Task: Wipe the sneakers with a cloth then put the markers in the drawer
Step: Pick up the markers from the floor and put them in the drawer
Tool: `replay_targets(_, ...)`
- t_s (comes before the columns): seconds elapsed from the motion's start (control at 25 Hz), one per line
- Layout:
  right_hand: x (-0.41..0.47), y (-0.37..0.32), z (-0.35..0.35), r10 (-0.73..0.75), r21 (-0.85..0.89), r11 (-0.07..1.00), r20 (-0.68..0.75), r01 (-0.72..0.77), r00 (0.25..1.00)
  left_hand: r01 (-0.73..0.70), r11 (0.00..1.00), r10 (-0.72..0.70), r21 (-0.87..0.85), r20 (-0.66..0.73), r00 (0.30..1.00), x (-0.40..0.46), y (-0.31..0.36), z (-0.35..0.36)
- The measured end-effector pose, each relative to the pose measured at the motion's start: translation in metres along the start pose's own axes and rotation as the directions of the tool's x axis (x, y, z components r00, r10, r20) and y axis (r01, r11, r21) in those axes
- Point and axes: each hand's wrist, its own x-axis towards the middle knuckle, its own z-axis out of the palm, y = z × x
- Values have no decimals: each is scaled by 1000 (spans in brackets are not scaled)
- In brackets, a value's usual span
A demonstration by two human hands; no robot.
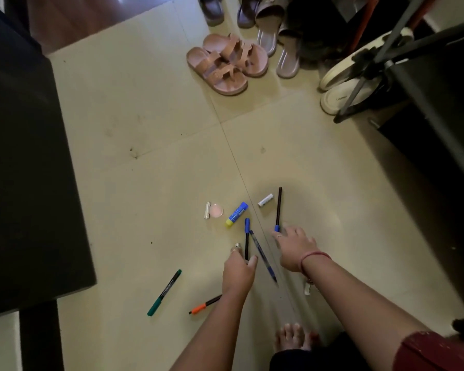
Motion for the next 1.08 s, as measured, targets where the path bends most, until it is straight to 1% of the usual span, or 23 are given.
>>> replay_targets(0.16, 7, -1, 13, 33, 50, 998, 65, -36, 997, 2, 997, -1, 83, -15, 1000, 10, 6, 21)
replay_targets(0.32, 9, 6, 16, 35, 14, 999, 86, -37, 996, 46, 987, -35, 155, -72, 997, 12, 16, 33)
replay_targets(0.44, 12, 8, 21, 45, 6, 999, 28, -45, 999, 67, 965, -57, 254, -46, 997, 14, 20, 43)
replay_targets(0.48, 12, 7, 23, 54, 21, 998, 0, -54, 999, 71, 962, -63, 264, -36, 997, 16, 20, 46)
replay_targets(0.6, 13, 3, 28, 98, 141, 986, -47, -91, 994, 92, 969, -90, 228, -20, 996, 19, 17, 58)
replay_targets(0.64, 13, 2, 28, 97, 215, 973, -64, -81, 993, 101, 968, -100, 229, -13, 995, 20, 16, 61)
replay_targets(0.68, 13, 3, 28, 74, 300, 953, -106, -39, 992, 110, 967, -112, 232, -6, 994, 20, 16, 64)
replay_targets(0.76, 11, 10, 27, 64, 480, 874, -261, 73, 963, 135, 961, -141, 243, 6, 990, 20, 19, 66)
replay_targets(0.8, 6, 13, 26, 106, 590, 799, -326, 114, 939, 132, 959, -140, 249, 14, 990, 18, 22, 63)
replay_targets(0.84, 1, 18, 26, 169, 710, 690, -346, 140, 923, 109, 964, -121, 244, 34, 992, 17, 23, 59)
replay_targets(0.88, -3, 22, 28, 215, 812, 563, -324, 154, 921, 61, 975, -78, 212, 75, 994, 14, 23, 53)
replay_targets(0.92, -7, 27, 30, 238, 882, 451, -270, 140, 933, -7, 988, -12, 155, 120, 993, 10, 24, 47)
replay_targets(0.96, -10, 31, 34, 230, 926, 362, -201, 108, 952, -82, 993, 68, 83, 164, 984, 5, 25, 40)
replay_targets(1.0, -13, 35, 37, 216, 951, 303, -127, 57, 968, -140, 990, 138, -3, 194, 971, -3, 27, 33)
replay_targets(1.08, -17, 40, 37, 199, 975, 218, -9, -36, 980, -207, 962, 251, -180, 273, 929, -21, 34, 16)
